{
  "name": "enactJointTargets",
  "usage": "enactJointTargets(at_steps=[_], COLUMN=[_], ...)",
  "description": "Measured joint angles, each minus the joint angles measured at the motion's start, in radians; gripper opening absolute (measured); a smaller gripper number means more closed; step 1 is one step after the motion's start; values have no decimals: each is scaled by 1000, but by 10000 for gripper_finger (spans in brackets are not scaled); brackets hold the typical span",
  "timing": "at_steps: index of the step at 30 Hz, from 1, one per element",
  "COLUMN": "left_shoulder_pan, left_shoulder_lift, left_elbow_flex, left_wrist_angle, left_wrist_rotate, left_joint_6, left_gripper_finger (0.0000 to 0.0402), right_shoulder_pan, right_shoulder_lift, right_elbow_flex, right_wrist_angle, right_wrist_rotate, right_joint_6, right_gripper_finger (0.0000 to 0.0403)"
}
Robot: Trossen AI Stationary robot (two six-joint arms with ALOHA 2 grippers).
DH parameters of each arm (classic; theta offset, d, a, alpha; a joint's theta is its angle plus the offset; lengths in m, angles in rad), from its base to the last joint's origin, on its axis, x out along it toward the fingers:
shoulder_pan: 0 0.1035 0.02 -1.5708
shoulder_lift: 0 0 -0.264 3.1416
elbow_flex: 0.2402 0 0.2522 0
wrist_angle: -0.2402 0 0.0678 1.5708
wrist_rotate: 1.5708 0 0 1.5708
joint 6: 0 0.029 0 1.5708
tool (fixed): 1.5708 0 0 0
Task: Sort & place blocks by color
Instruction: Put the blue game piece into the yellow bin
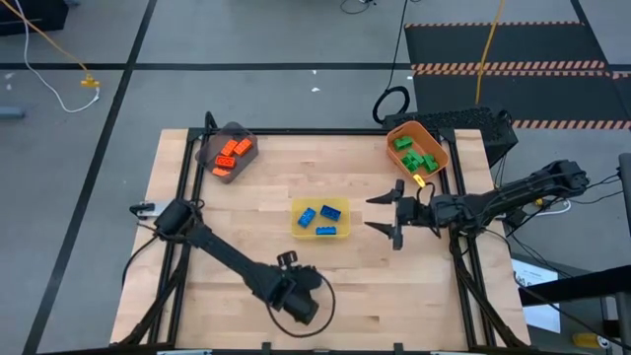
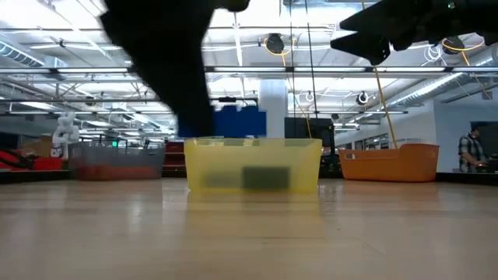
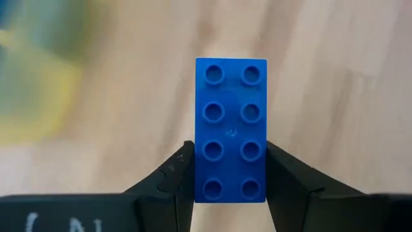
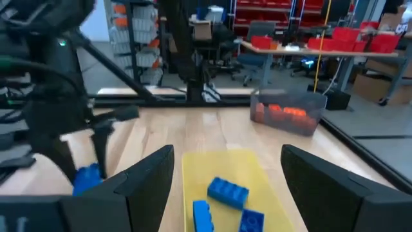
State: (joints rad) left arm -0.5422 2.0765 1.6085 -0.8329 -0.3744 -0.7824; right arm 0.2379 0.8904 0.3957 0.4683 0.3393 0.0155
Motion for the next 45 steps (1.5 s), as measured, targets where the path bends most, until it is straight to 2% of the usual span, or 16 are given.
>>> enactJointTargets(at_steps=[10, 19, 28, 32, 40, 45], left_shoulder_pan=[99, 210, 287, 297, 334, 354], left_shoulder_lift=[-154, -214, -209, -209, -209, -209], left_elbow_flex=[1, 2, 2, 2, -2, -98], left_wrist_angle=[0, 86, 129, 285, 492, 734], left_wrist_rotate=[-190, -266, -213, -194, -34, 75], left_joint_6=[171, 359, 433, 541, 635, 644], left_gripper_finger=[142, 142, 142, 142, 142, 142], right_shoulder_pan=[0, 0, 0, 0, 0, 0], right_shoulder_lift=[-29, -29, -70, -99, -136, -155], right_elbow_flex=[0, 0, 0, 1, 1, 1], right_wrist_angle=[-6, -18, -64, -66, -117, -156], right_wrist_rotate=[-1, -4, 5, 7, 8, 0], right_joint_6=[-1, -2, -74, -79, -81, -58], right_gripper_finger=[279, 279, 279, 279, 279, 279])
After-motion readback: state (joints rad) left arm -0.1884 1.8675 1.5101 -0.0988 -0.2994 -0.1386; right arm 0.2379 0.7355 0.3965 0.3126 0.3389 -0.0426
